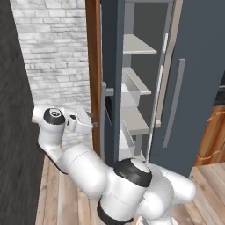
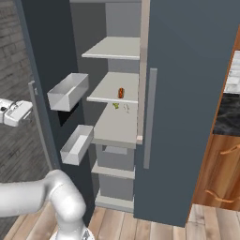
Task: Store the hot dog in the freezer for long-term storage. Close the freezer door after placing the cooked food.
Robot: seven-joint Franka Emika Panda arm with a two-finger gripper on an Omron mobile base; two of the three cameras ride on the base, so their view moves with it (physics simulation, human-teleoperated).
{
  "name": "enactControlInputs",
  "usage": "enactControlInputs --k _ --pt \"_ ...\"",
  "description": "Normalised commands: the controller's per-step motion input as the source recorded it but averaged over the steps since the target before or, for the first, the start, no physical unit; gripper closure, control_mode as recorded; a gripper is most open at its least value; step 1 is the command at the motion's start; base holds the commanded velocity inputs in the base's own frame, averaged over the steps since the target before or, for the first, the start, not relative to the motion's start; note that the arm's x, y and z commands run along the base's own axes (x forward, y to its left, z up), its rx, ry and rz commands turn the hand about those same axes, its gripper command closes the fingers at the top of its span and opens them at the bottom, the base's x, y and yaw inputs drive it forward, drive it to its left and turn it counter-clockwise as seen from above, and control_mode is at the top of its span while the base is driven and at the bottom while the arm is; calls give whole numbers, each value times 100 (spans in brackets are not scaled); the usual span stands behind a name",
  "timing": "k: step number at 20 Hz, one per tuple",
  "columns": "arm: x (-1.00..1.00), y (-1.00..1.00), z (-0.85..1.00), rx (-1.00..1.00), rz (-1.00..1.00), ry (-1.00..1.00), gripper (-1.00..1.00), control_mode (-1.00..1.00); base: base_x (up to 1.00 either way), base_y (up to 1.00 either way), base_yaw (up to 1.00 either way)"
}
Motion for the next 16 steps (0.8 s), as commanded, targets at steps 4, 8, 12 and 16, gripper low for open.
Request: enactControlInputs --k 4,8,12,16 --pt "46 0 0 1 4 6 -100 -100 0 0 0" --pt "9 0 0 1 3 6 -100 -100 0 0 0" --pt "-42 0 0 0 0 4 -100 -100 0 0 0" --pt "-47 0 0 0 1 0 -100 -100 0 0 0"
